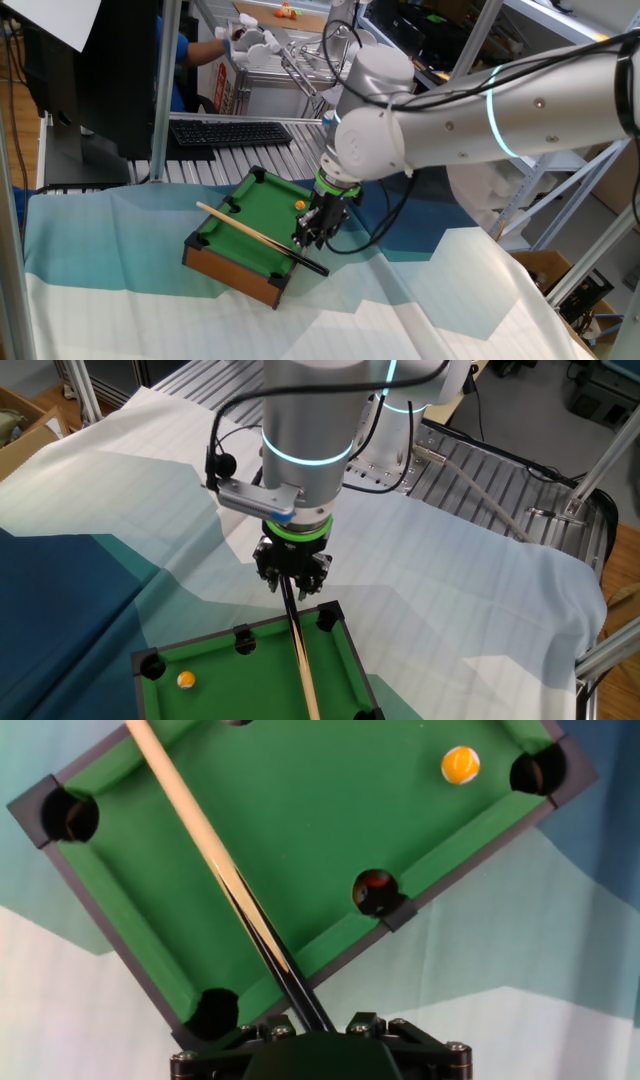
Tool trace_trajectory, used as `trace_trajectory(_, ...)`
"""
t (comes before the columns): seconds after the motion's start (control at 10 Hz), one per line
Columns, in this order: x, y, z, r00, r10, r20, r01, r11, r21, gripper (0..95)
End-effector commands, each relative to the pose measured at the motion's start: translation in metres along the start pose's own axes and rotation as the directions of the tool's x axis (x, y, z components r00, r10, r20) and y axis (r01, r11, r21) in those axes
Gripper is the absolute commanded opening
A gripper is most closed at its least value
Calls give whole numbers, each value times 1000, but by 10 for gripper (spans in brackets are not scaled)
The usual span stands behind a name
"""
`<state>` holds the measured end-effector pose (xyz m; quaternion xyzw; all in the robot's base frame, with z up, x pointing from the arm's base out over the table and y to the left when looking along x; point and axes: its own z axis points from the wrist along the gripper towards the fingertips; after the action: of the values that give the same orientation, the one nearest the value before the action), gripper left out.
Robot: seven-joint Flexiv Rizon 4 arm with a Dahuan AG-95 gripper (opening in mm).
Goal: Hit the pool ball
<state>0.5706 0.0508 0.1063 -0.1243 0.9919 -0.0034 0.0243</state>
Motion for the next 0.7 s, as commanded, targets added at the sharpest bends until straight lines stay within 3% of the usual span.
trace_trajectory(0.1, 1, 0, 1, 1000, 6, -5, -6, 1000, 1, 380)
trace_trajectory(0.5, 0, 0, 4, 1000, 7, -2, -7, 1000, 4, 380)
trace_trajectory(0.6, 0, 1, 5, 1000, 17, -2, -17, 1000, 5, 570)
trace_trajectory(0.7, 0, 1, 6, 1000, 24, -2, -24, 1000, 5, 570)
